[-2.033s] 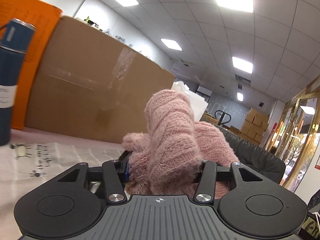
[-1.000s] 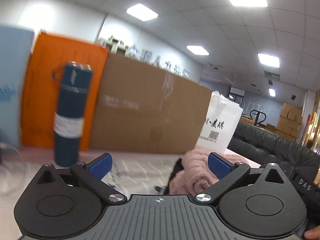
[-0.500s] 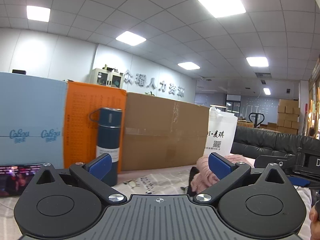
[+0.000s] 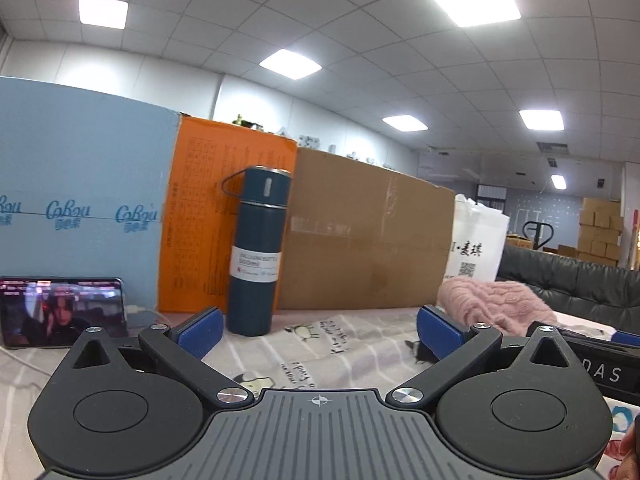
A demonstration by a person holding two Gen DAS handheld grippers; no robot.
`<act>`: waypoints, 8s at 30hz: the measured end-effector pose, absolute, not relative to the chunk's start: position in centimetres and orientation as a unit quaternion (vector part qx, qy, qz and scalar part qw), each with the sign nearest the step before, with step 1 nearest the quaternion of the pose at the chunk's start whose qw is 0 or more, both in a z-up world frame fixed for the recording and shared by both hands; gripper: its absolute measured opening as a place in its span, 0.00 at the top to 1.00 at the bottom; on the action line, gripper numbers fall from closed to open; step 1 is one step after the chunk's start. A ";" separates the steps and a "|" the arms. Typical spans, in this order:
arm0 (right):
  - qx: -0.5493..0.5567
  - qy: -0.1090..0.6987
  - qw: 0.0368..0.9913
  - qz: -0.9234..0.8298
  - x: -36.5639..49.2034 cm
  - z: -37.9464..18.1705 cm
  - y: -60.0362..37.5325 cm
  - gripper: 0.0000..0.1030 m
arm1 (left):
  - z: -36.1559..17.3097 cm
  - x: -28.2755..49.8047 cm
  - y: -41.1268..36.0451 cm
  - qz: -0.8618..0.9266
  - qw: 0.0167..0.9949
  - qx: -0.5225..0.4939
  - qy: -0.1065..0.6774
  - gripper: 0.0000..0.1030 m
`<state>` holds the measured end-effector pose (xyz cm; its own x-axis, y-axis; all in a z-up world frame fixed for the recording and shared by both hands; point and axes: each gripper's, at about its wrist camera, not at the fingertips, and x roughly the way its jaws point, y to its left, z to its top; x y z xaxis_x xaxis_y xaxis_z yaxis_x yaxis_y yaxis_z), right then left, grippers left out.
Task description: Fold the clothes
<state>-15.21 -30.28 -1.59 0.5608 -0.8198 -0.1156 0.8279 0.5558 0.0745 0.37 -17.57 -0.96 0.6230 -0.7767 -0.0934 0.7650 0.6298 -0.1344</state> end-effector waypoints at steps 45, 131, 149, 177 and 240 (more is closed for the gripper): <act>0.004 -0.001 0.866 -0.499 -13.8 -3.6 -29.6 0.00 | -1.8 -1.7 -17.1 -0.429 0.903 0.001 0.005 0.00; 0.014 0.006 0.868 -0.495 -13.6 -3.7 -30.2 0.00 | -1.9 -1.7 -16.9 -0.433 0.901 -0.001 0.001 0.00; 0.015 0.006 0.869 -0.495 -13.6 -3.7 -30.2 0.00 | -1.9 -1.6 -17.1 -0.440 0.898 0.003 0.002 0.00; 0.015 0.006 0.869 -0.495 -13.7 -3.7 -30.2 0.00 | -1.9 -1.7 -17.2 -0.441 0.898 0.003 0.001 0.00; 0.015 0.006 0.869 -0.495 -13.6 -3.7 -30.2 0.00 | -1.9 -1.7 -17.0 -0.441 0.898 0.001 -0.001 0.00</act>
<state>-13.65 -30.20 -3.75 0.5104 -0.8596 -0.0254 0.8599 0.5100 0.0203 -1.72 -17.00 -1.94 0.6116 -0.7911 0.0015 0.7911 0.6116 0.0030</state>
